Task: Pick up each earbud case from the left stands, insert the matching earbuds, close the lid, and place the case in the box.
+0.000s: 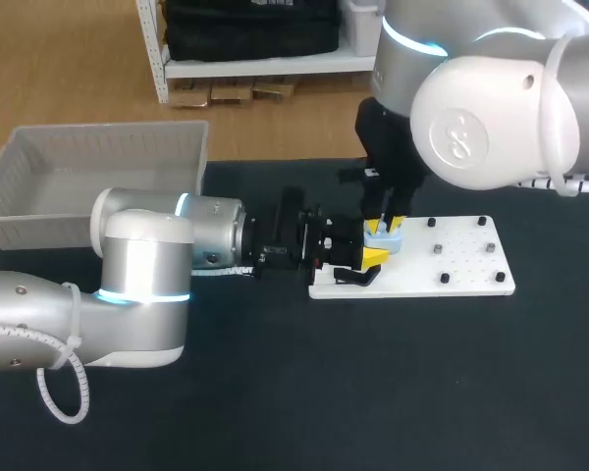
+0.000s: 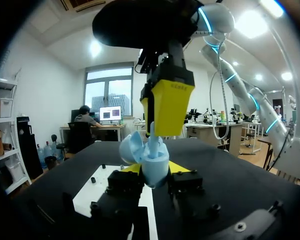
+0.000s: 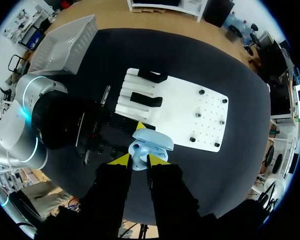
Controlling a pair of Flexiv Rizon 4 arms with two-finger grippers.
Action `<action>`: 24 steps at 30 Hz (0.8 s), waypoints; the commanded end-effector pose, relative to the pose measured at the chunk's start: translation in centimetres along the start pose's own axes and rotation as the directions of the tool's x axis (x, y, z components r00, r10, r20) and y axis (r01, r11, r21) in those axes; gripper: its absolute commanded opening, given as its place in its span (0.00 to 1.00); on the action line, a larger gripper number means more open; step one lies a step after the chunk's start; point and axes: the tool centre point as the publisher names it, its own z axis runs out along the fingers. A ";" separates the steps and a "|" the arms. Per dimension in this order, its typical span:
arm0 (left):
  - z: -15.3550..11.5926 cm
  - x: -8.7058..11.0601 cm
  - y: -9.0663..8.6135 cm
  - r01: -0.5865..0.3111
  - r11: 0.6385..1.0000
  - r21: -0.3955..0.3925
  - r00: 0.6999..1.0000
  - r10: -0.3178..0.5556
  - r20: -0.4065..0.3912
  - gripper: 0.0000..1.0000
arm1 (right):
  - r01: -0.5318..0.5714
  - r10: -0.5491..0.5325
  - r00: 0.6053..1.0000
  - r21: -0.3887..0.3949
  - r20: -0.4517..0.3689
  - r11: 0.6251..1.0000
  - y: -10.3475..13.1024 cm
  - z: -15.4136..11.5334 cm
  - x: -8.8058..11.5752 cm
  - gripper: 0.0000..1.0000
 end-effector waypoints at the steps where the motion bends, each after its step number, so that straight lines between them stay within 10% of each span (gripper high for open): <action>1: 0.1 0.0 -0.1 -0.003 1.000 -0.007 1.000 0.003 0.002 0.00 | 0.002 -0.002 1.000 0.002 0.005 1.000 0.0 0.1 0.0 0.00; 24: 0.1 0.0 -0.1 -0.003 1.000 -0.007 1.000 0.003 0.002 0.00 | 0.005 -0.005 1.000 0.007 0.012 1.000 -0.2 0.3 -0.4 0.00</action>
